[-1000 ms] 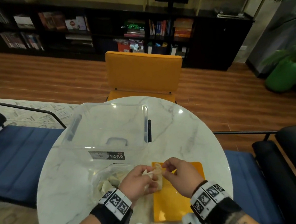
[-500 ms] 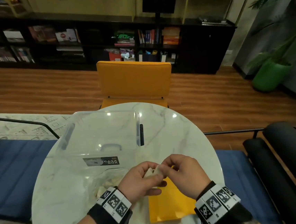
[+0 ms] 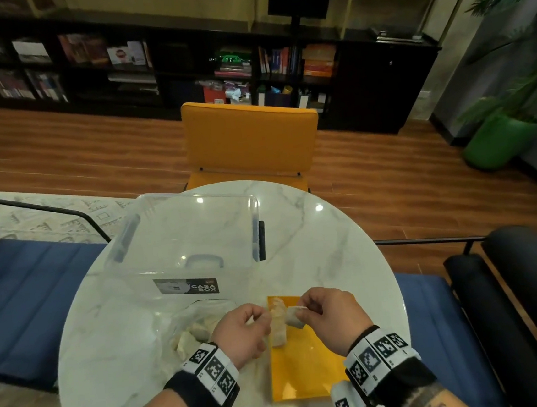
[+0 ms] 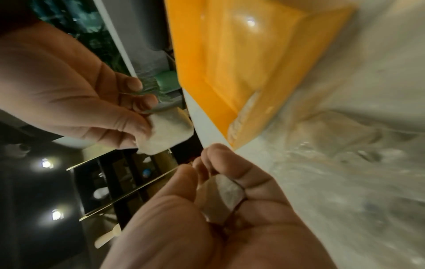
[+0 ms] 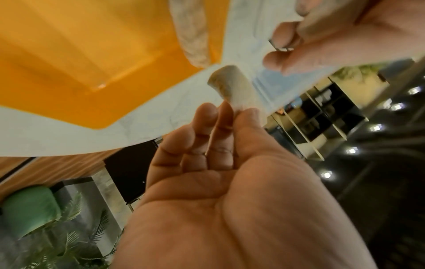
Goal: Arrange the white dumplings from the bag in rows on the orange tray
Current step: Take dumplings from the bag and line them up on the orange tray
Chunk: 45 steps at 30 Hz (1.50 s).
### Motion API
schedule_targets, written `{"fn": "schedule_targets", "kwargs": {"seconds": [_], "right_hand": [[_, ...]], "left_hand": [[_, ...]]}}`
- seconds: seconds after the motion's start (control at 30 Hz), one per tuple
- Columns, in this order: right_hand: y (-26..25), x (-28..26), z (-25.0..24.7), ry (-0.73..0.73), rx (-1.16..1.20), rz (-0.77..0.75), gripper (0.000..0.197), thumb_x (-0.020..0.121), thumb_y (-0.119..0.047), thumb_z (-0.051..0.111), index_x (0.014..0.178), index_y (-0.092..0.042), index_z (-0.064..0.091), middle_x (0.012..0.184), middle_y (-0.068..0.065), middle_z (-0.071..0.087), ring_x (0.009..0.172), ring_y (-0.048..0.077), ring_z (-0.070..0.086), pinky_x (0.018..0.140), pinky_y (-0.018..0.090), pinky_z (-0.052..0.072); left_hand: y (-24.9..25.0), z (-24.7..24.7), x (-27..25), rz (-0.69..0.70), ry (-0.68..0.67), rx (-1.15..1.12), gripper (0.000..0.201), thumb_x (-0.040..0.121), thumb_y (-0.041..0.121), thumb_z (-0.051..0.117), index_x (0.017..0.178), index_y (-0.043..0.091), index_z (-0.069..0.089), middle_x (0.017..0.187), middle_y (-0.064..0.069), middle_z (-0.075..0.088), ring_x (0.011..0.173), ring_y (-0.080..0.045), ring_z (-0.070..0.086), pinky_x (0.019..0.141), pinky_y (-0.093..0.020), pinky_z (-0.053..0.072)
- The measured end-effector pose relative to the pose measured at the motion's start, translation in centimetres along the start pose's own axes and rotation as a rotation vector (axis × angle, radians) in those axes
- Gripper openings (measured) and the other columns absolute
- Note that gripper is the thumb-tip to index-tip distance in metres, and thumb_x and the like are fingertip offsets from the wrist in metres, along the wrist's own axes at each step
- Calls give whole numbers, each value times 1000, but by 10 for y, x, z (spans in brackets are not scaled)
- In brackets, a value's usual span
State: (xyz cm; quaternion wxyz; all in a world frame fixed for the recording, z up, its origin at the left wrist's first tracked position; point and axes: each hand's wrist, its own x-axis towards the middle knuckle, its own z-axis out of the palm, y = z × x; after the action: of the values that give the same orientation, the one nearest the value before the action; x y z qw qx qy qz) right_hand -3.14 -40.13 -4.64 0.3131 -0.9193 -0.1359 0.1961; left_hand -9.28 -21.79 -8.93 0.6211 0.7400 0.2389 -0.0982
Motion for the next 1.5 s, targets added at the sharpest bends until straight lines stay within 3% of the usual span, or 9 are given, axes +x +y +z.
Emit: {"fn": "schedule_targets", "kwargs": {"seconds": [0.13,0.3,0.4,0.47,0.7,1.1,1.23,1.37,1.5], "right_hand": [[21,14,36,-210,-196,121,6,91,-31,61,88,-28,65,83,-9,65,72,11,60,61,24,50],[27,29,66,-339,-357,112,6,86,-29,68,85,-32,62,99,-3,69,91,19,65,78,32,55],[27,45,71,-322,-322,138,6,86,-28,70,92,-28,67,103,-2,69,94,19,65,81,31,55],[27,57,72,-297,-296,164,12,86,-27,71,97,-25,71,104,-1,70,95,18,65,82,31,55],[26,78,74,-237,-278,222,9,84,-20,69,91,-25,71,99,1,71,91,20,66,82,31,56],[24,74,64,-151,-278,188,6,83,-23,66,85,-28,62,90,-3,67,81,18,64,72,30,56],[8,59,46,-96,-104,57,10,87,-38,67,83,-30,63,86,-9,67,79,8,62,69,20,49],[-16,27,30,-186,161,-67,22,86,-49,68,82,-28,68,81,-7,70,68,0,59,64,15,44],[-17,14,28,-145,23,-146,14,82,-44,71,78,-32,64,85,-11,63,67,-1,53,62,13,38]], "left_hand": [[-29,0,10,-85,20,253,9,83,35,61,81,27,64,73,-4,69,59,-21,64,63,-39,59],[-36,12,10,-24,-9,584,20,78,47,67,94,36,61,102,5,67,89,-13,62,75,-23,48],[-37,14,12,-11,-34,631,30,79,42,67,106,32,64,108,5,65,94,-13,61,77,-22,47],[-38,14,12,14,-35,644,24,80,40,67,102,33,64,102,6,63,90,-11,57,77,-21,46],[-40,12,16,26,-46,639,20,78,42,69,95,34,63,93,11,57,89,-10,54,78,-21,45],[-38,6,12,33,-43,507,42,74,45,72,113,39,57,103,11,64,93,-7,60,81,-20,48],[-24,2,4,47,-121,306,58,72,32,69,126,36,47,99,6,66,84,-7,64,78,-25,55],[-10,4,1,74,-162,146,81,78,6,64,146,31,27,95,2,68,68,-8,67,61,-21,54],[-1,9,-4,137,-179,133,92,79,2,62,151,32,16,79,-2,68,64,-11,66,61,-20,54]]}}
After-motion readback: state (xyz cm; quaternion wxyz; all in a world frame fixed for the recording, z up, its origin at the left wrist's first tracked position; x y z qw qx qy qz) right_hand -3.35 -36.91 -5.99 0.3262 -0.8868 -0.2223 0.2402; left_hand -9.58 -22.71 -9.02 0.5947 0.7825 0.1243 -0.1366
